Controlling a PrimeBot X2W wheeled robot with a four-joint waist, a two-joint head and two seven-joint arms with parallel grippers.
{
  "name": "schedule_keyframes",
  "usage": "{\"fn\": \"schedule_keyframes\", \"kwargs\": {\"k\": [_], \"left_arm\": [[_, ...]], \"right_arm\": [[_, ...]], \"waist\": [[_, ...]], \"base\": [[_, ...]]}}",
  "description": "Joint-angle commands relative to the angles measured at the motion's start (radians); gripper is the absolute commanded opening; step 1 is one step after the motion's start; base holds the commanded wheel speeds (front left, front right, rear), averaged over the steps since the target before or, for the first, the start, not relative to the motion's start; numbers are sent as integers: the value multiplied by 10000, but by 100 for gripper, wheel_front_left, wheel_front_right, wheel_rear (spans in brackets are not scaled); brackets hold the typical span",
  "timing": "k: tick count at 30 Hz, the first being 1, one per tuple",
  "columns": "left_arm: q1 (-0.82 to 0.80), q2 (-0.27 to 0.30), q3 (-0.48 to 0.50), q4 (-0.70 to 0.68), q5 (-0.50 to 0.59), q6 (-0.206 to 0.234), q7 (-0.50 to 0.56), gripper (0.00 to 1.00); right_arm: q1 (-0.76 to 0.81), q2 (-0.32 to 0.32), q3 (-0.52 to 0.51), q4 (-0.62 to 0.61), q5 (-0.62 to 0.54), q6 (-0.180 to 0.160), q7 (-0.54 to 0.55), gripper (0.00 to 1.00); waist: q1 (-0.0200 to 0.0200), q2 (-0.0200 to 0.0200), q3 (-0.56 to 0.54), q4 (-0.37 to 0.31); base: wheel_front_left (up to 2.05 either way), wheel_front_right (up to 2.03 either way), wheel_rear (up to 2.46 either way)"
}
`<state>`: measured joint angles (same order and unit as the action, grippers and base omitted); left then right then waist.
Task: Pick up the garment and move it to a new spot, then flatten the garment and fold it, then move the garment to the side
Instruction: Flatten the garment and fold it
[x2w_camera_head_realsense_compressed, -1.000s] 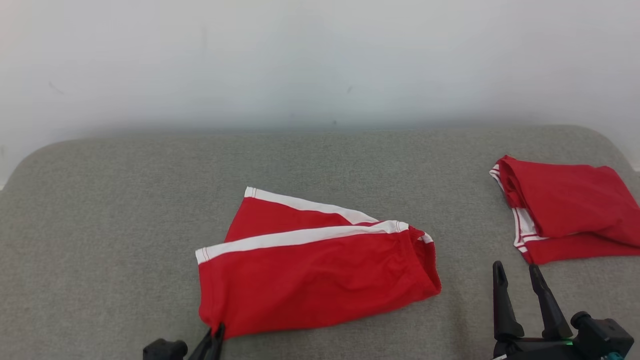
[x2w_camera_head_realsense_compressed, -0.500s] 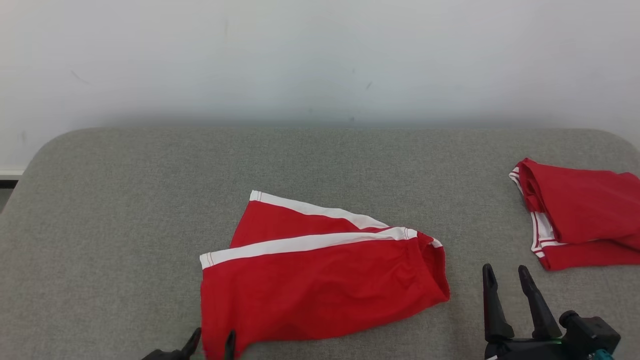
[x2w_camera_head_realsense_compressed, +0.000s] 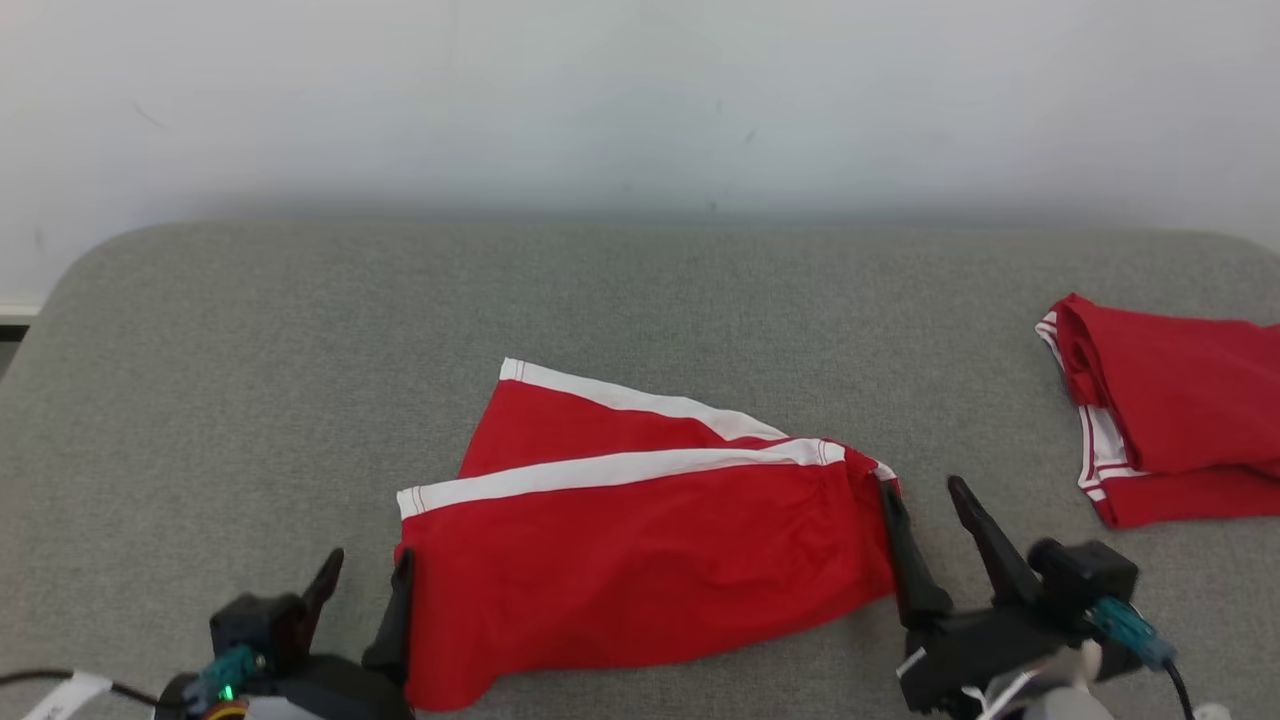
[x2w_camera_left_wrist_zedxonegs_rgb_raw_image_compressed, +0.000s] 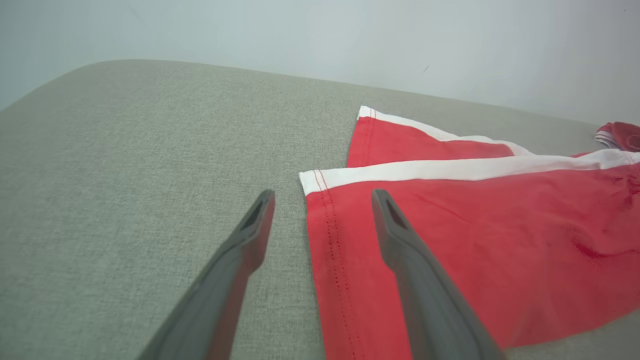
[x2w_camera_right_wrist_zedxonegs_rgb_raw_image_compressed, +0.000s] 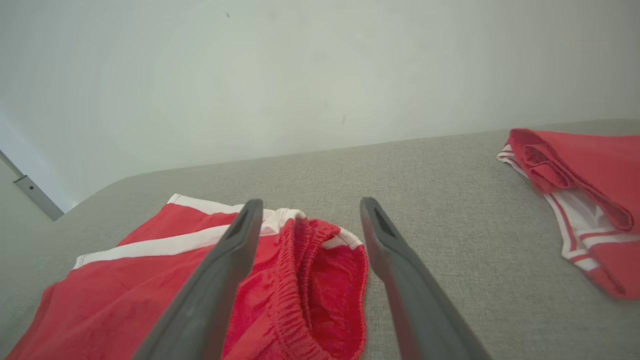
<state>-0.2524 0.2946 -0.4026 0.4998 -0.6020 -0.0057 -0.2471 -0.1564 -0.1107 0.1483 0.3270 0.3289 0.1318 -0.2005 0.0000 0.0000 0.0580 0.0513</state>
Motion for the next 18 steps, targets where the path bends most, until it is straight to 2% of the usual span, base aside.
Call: {"fn": "schedule_keyframes", "kwargs": {"k": [1,9,18], "left_arm": [[-272,16,7,164,-14,-93,43,100],[-2108,-349,-123,2352,-89,-725,60,100],[-3144,-753,-92,4077,-40,-979,-142,100]], "right_arm": [[-225,-55,112,106,52,-28,54,100],[-2044,33,1156,1477,177,-28,228,100],[-3272,253,1788,3176,253,-28,35,100]], "waist": [[0,0,265,-158],[0,0,1178,-547],[0,0,1500,-576]], "base": [[0,0,0],[0,0,0],[0,0,0]]}}
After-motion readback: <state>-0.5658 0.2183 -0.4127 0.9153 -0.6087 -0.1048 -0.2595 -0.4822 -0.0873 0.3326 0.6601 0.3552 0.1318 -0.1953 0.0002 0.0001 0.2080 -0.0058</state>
